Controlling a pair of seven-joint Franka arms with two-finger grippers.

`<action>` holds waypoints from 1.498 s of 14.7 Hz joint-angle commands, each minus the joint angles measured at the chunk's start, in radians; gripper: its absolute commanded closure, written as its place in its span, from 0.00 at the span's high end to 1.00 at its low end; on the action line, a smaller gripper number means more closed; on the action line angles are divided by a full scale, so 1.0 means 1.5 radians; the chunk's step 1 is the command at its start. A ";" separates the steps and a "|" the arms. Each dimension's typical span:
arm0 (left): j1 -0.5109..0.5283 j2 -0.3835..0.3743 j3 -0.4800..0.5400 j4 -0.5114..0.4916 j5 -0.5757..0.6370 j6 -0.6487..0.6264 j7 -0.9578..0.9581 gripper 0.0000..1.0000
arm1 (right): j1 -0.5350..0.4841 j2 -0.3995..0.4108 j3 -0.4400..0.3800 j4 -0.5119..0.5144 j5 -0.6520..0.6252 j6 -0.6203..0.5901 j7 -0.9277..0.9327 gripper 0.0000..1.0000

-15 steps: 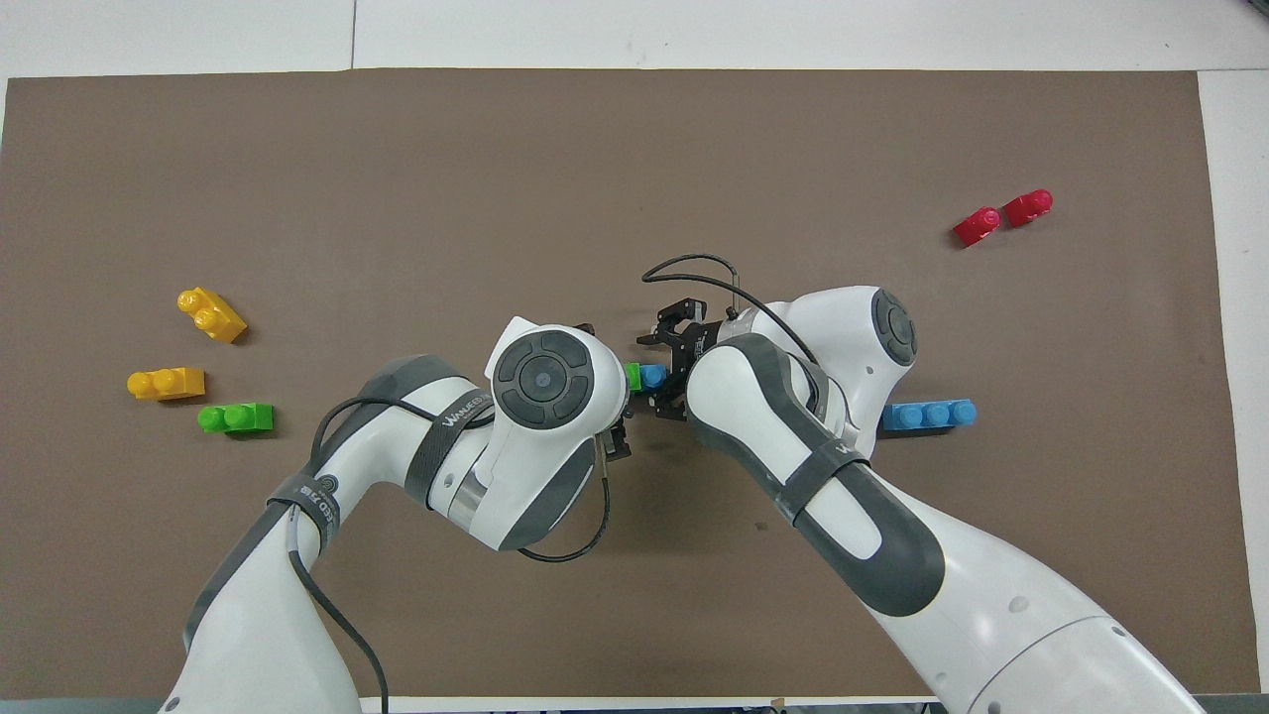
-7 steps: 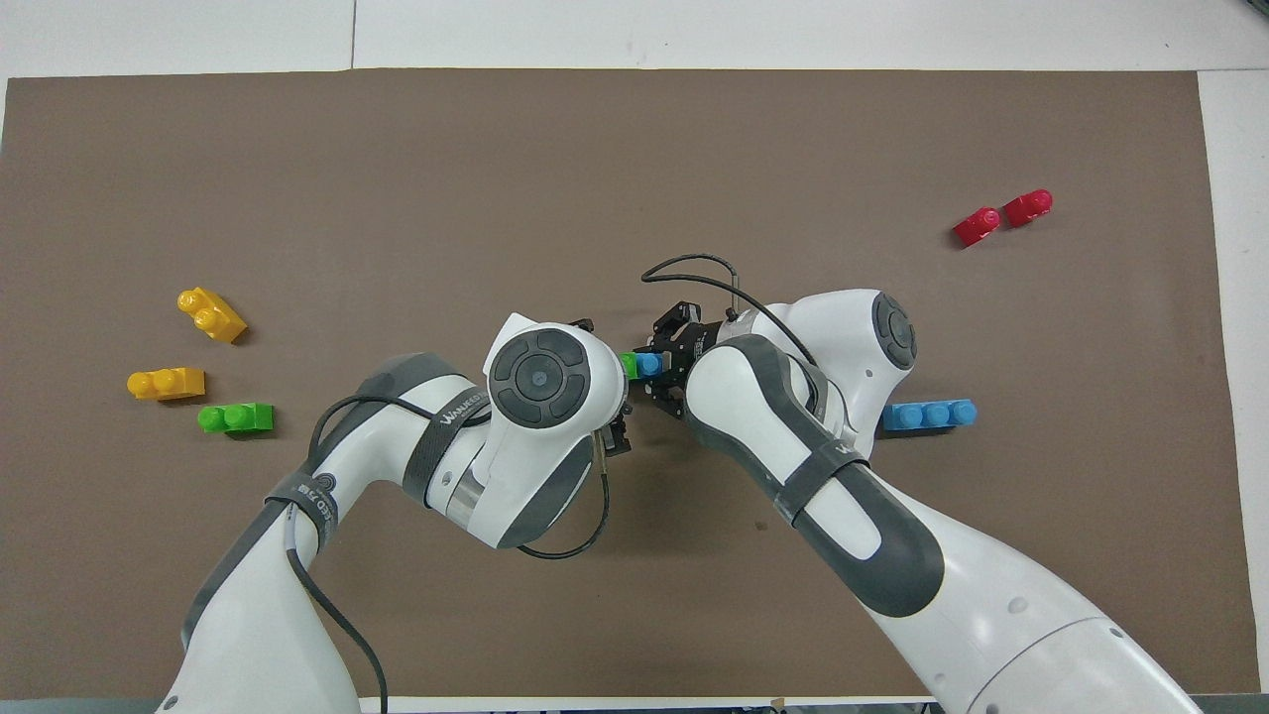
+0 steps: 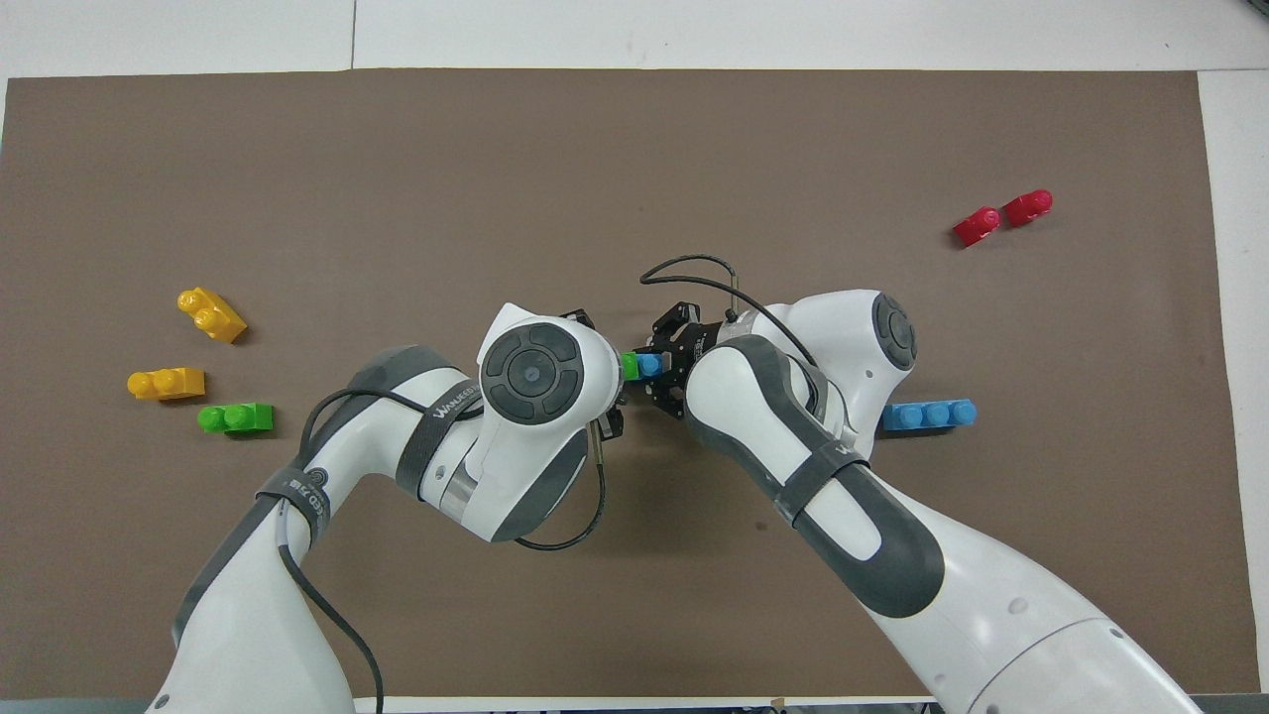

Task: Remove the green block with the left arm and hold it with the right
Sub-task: 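Pull the green block off with the left gripper while the right gripper holds blue, then carry the green block away with the left gripper while the right gripper carries blue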

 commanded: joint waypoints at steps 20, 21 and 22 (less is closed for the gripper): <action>0.050 -0.146 0.003 0.008 0.000 -0.188 0.078 0.00 | -0.013 -0.016 -0.003 0.003 0.014 0.014 -0.013 0.00; 0.057 -0.152 0.004 0.007 -0.001 -0.198 0.109 0.00 | -0.028 -0.035 -0.005 0.004 0.007 -0.009 -0.012 0.00; 0.075 -0.154 0.003 0.005 0.000 -0.201 0.139 0.00 | -0.053 -0.052 -0.006 0.005 -0.013 -0.035 -0.012 0.00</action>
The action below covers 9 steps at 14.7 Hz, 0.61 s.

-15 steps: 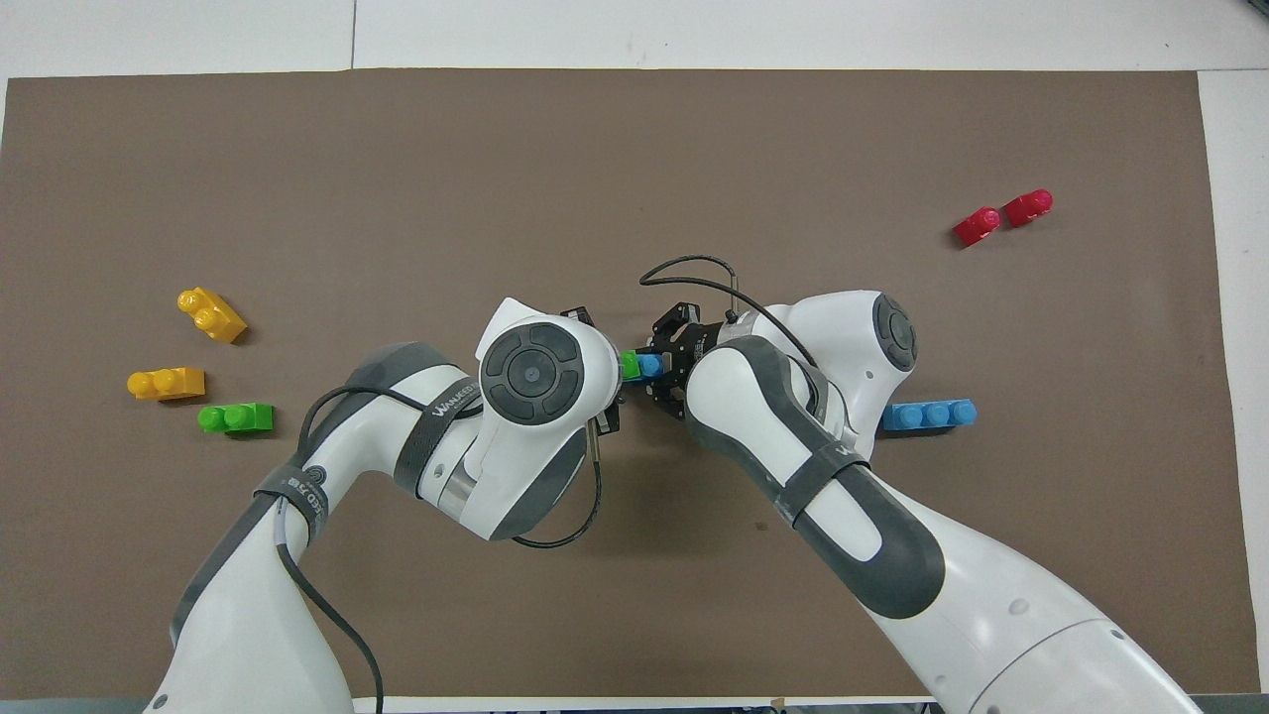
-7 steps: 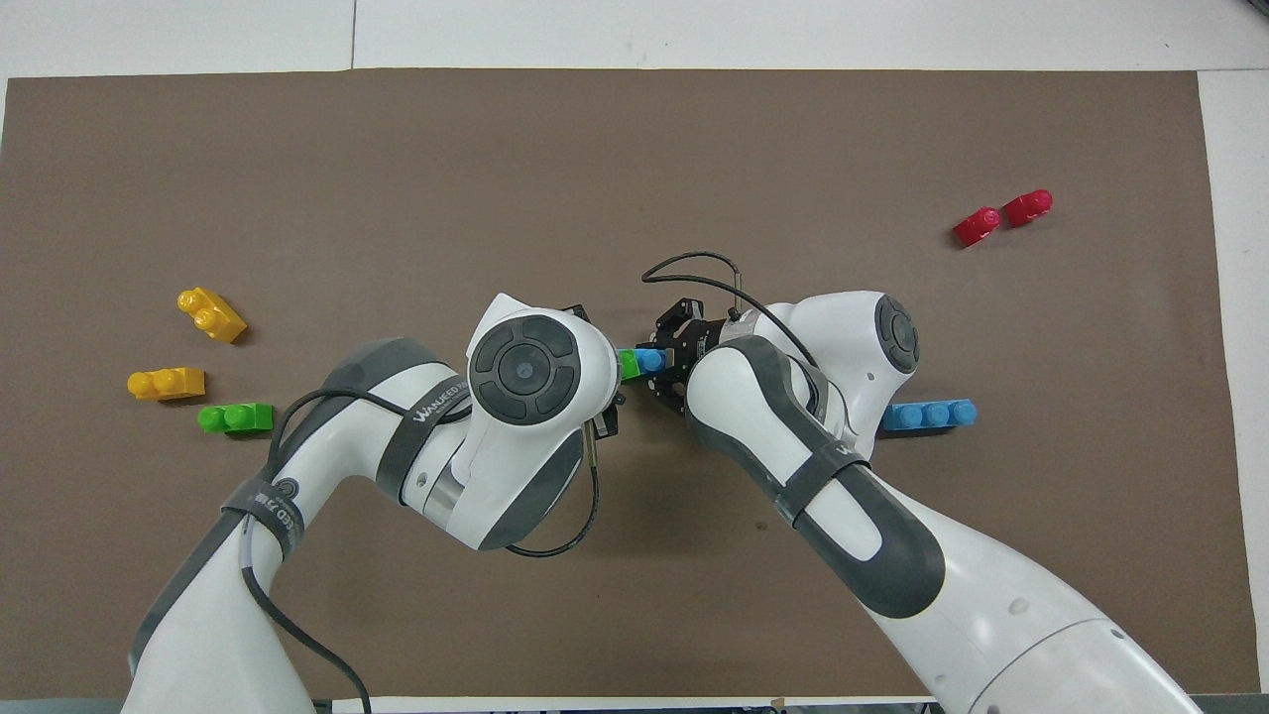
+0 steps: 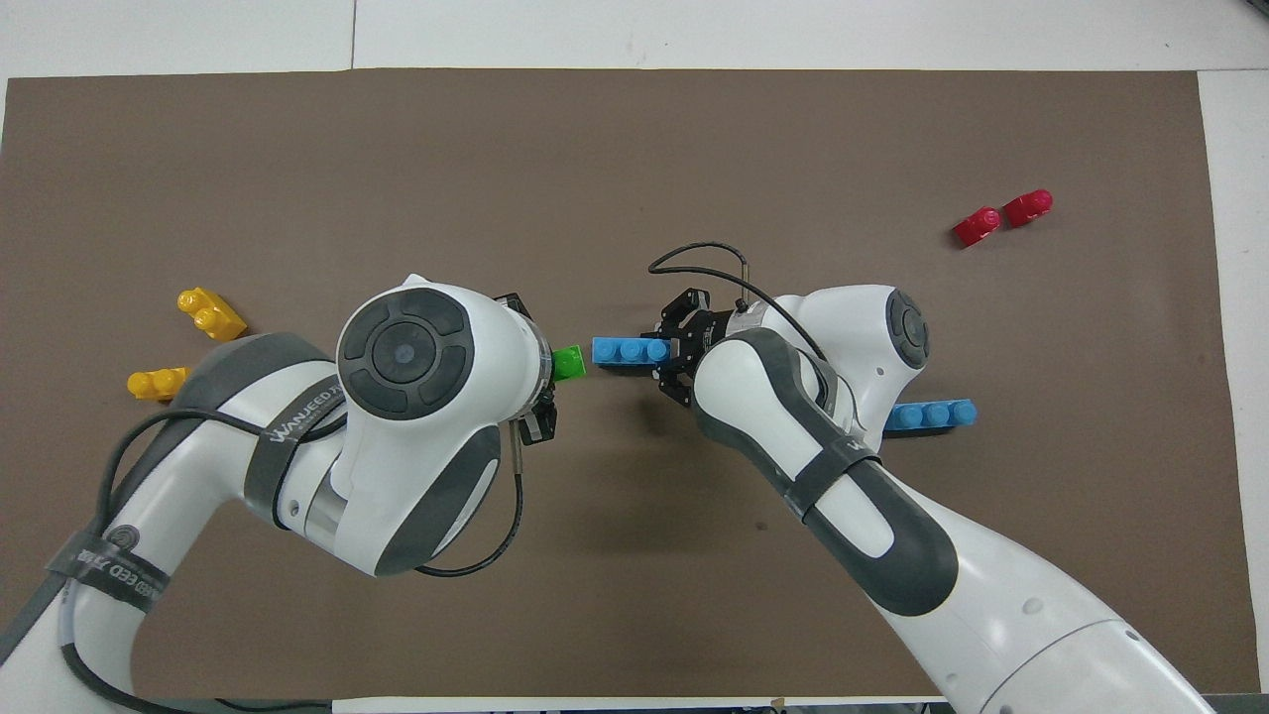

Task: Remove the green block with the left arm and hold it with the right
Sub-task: 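Carry the green block away with the left gripper while the right gripper carries blue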

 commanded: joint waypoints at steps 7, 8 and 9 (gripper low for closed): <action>0.166 -0.027 -0.002 -0.048 -0.012 -0.027 0.394 0.00 | -0.271 -0.061 0.001 0.092 -0.158 -0.282 -0.044 0.00; 0.192 -0.030 -0.002 -0.056 -0.012 -0.025 0.443 0.00 | -0.293 -0.061 0.002 0.091 -0.165 -0.286 -0.055 0.00; 0.218 -0.034 -0.002 -0.071 -0.013 -0.023 0.504 0.00 | -0.311 -0.061 0.002 0.089 -0.174 -0.293 -0.063 0.00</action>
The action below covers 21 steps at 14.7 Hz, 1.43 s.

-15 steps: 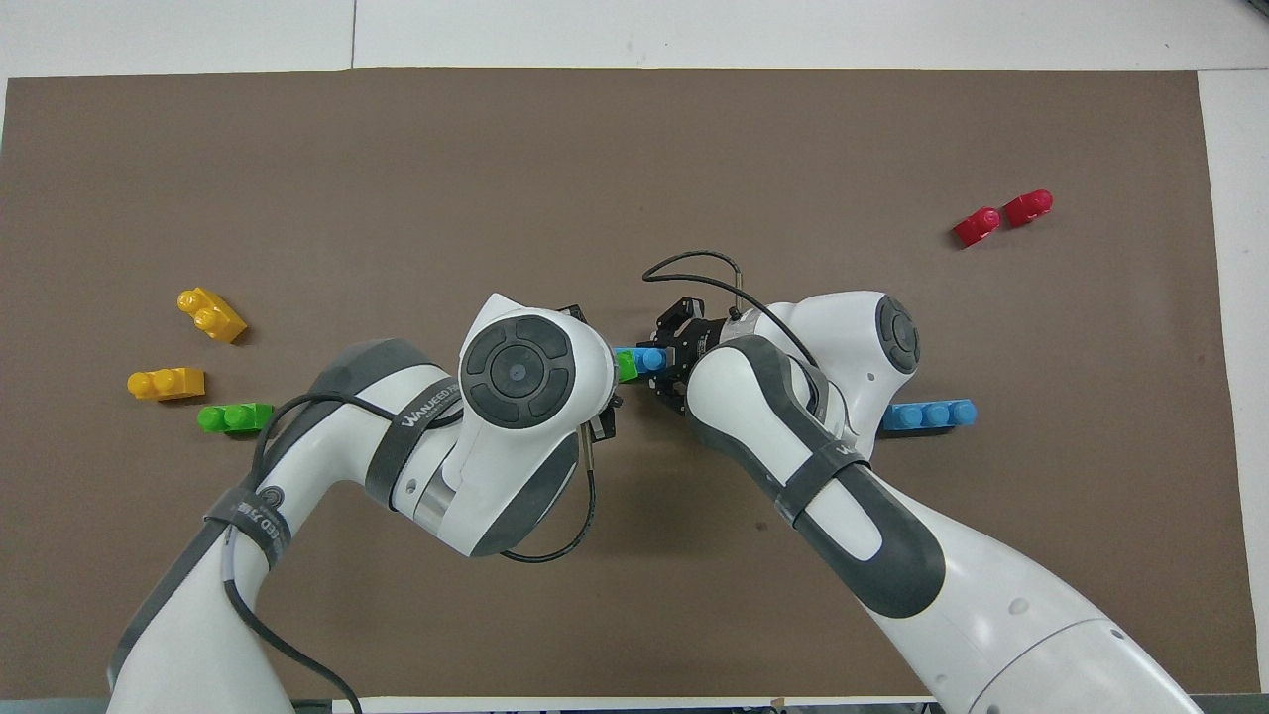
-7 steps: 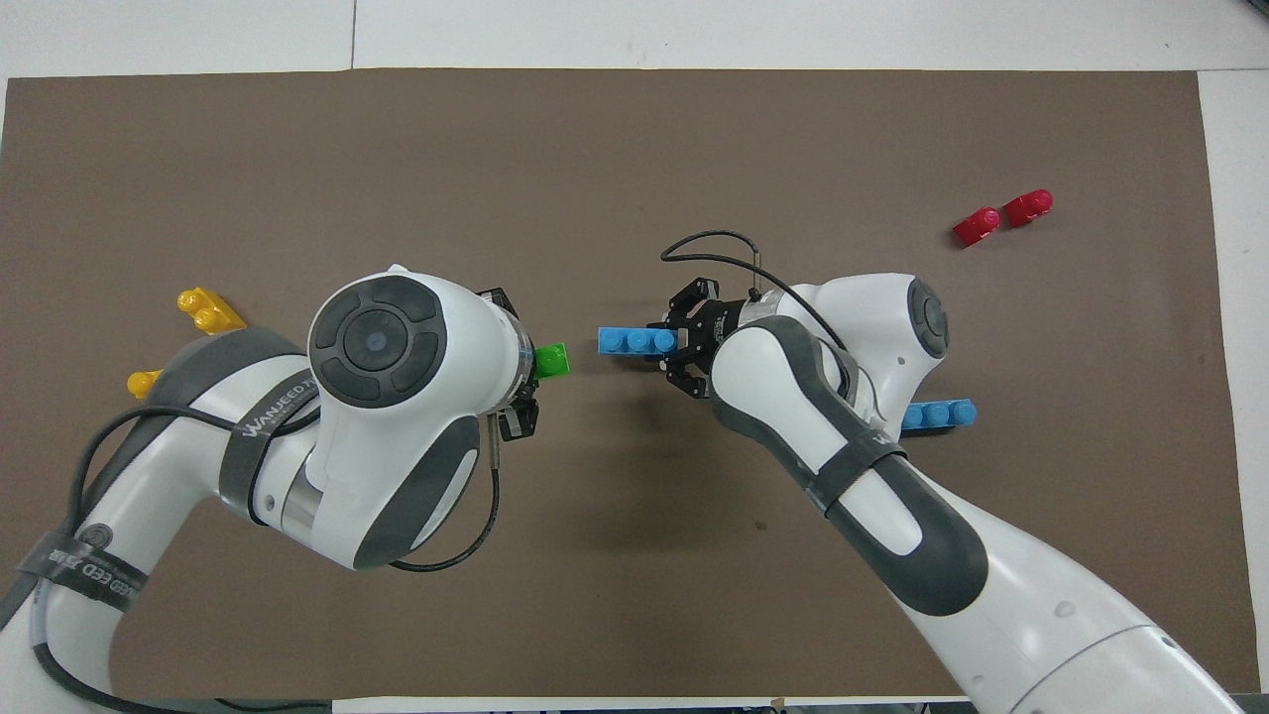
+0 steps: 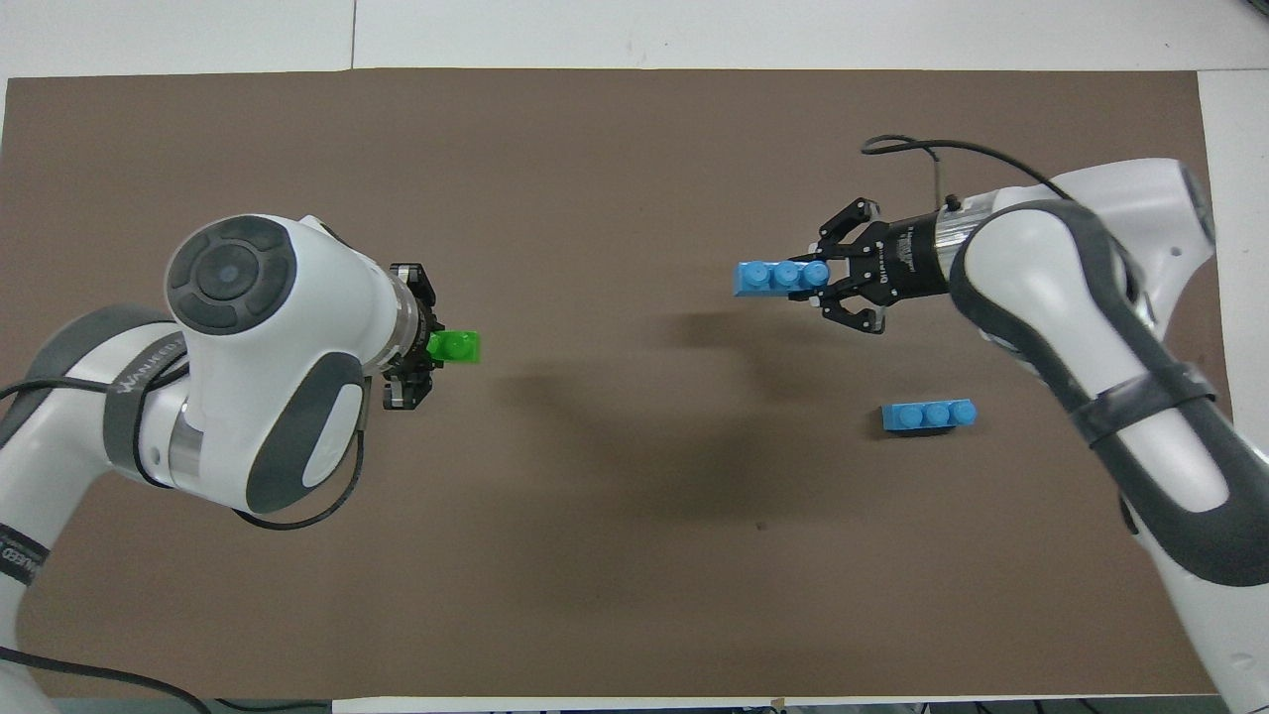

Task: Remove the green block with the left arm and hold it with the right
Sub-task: 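Carry the green block away with the left gripper while the right gripper carries blue, then lower the green block with the left gripper while the right gripper lowers blue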

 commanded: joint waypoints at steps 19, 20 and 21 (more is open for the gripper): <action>0.191 0.025 -0.005 -0.162 -0.032 0.169 0.545 0.00 | -0.154 0.084 0.010 -0.038 -0.030 -0.025 -0.177 0.00; 0.202 0.027 -0.005 -0.162 -0.045 0.180 0.533 0.00 | -0.154 0.084 0.010 -0.038 -0.030 -0.024 -0.177 0.00; 0.203 0.029 -0.005 -0.162 -0.050 0.195 0.517 0.00 | -0.154 0.084 0.010 -0.042 -0.030 -0.017 -0.177 0.00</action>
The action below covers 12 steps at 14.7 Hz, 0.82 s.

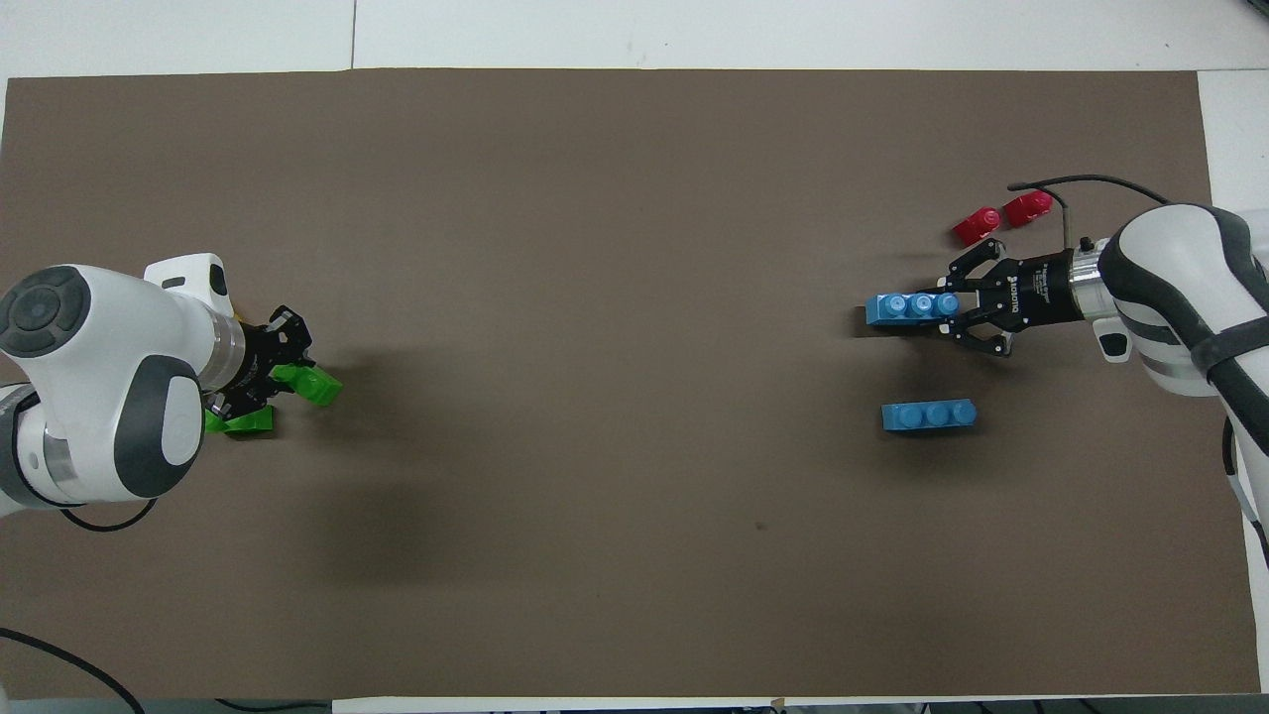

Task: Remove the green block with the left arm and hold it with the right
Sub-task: 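Lower the green block with the left gripper while the right gripper lowers blue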

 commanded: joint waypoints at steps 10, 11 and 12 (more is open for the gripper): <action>0.024 0.036 -0.006 -0.002 -0.020 0.078 -0.031 0.00 | -0.007 -0.008 0.010 -0.034 -0.014 0.048 -0.009 0.05; 0.022 0.039 -0.006 -0.001 -0.020 0.080 -0.024 0.00 | -0.003 -0.008 0.010 -0.033 -0.015 0.047 -0.007 0.37; 0.021 0.046 -0.007 0.001 -0.020 0.082 -0.024 0.00 | -0.002 -0.008 0.010 -0.030 -0.017 0.044 -0.006 0.64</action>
